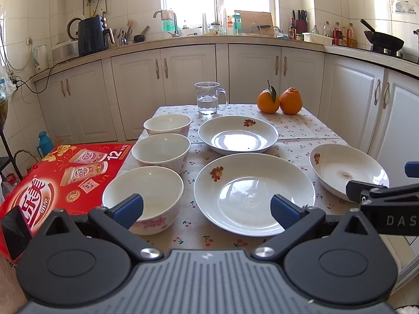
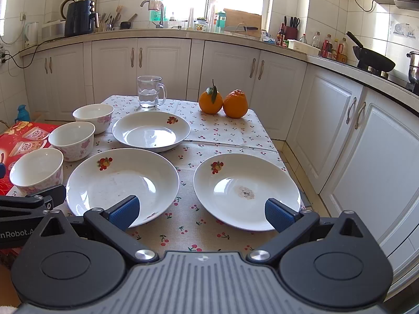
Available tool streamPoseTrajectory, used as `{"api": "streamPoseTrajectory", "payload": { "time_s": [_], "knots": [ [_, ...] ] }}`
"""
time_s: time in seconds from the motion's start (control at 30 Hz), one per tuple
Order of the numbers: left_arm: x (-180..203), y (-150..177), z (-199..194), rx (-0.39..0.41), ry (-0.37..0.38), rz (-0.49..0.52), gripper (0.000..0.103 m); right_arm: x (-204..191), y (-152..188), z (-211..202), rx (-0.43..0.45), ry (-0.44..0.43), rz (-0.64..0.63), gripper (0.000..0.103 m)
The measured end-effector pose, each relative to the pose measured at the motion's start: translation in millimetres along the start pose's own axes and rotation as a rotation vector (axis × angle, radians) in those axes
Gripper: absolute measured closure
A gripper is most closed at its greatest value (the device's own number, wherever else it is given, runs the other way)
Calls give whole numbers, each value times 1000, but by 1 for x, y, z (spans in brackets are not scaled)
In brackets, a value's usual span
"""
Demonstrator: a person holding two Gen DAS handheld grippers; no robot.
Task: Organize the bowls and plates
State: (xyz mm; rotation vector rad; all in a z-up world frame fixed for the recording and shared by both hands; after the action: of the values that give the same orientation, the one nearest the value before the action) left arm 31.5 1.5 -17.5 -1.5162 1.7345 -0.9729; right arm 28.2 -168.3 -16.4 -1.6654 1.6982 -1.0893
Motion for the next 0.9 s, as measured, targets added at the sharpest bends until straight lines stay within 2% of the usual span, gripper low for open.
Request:
{"api": "streamPoseTrajectory", "payload": {
  "time_s": [0.9],
  "knots": [
    [0, 1, 0, 1, -2, 2, 1, 1, 0, 0, 1, 4, -6, 0]
  ]
}}
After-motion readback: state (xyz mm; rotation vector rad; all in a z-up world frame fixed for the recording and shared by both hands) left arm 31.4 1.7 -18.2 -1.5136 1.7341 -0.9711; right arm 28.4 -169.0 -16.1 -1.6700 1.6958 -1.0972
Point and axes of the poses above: each gripper's, at about its wrist camera, not at the fingertips, and z roughly the way its jaws point, x to its right, y to its underside, the point moved 4 cm from there along z, roughly the way its jaws point, and after that the axes turned 7 degrees about y, right-handed, at the moved point
